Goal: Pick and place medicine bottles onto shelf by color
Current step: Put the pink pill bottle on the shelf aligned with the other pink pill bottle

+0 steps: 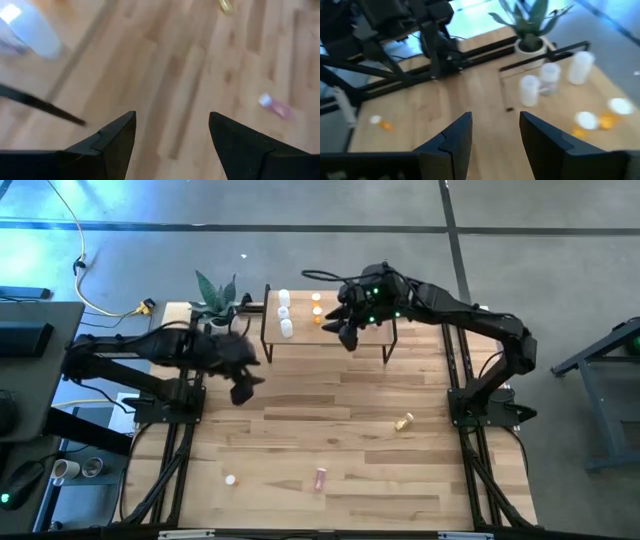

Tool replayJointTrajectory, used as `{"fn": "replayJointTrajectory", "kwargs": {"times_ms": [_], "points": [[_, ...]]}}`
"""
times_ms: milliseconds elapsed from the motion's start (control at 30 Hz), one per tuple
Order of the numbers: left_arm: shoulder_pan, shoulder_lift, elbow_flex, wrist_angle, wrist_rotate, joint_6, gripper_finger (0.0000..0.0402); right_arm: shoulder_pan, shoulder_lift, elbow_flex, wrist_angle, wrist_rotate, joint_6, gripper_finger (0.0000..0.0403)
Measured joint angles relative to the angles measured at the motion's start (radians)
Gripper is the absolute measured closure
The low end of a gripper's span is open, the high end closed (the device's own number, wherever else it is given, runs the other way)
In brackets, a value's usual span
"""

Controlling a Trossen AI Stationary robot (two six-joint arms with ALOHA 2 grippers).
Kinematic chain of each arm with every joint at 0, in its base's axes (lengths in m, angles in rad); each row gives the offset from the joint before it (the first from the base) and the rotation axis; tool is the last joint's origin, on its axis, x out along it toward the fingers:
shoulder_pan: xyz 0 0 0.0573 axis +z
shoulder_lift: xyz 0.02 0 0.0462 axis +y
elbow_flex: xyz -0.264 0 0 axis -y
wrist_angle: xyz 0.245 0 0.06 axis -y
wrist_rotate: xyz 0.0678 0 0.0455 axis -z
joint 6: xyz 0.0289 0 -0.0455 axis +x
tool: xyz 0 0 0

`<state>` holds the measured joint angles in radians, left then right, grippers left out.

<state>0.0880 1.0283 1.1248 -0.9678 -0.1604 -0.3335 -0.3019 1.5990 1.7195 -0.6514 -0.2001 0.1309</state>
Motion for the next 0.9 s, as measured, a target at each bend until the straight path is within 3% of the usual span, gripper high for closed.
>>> {"fn": "replayJointTrajectory", "kwargs": {"times_ms": [133,467,700,900], "points": [[-0.130,-0.022,0.000,-0.069,-0.010,-0.098,0.0163,0.061,0.000,0.000,0.000,0.001,0.056,0.0247],[-0.464,-0.021,0.000,-0.081,-0.173,-0.286,0.0163,0.237,0.001,0.000,-0.009,0.010,0.228,0.0247],[-0.624,-0.004,0.000,-0.081,-0.266,-0.376,0.0163,0.370,0.007,0.000,-0.106,0.131,0.394,0.0247],[-0.691,-0.006,0.000,-0.080,-0.368,-0.399,0.0163,0.482,0.033,0.000,-0.294,0.268,0.527,0.0247]]}}
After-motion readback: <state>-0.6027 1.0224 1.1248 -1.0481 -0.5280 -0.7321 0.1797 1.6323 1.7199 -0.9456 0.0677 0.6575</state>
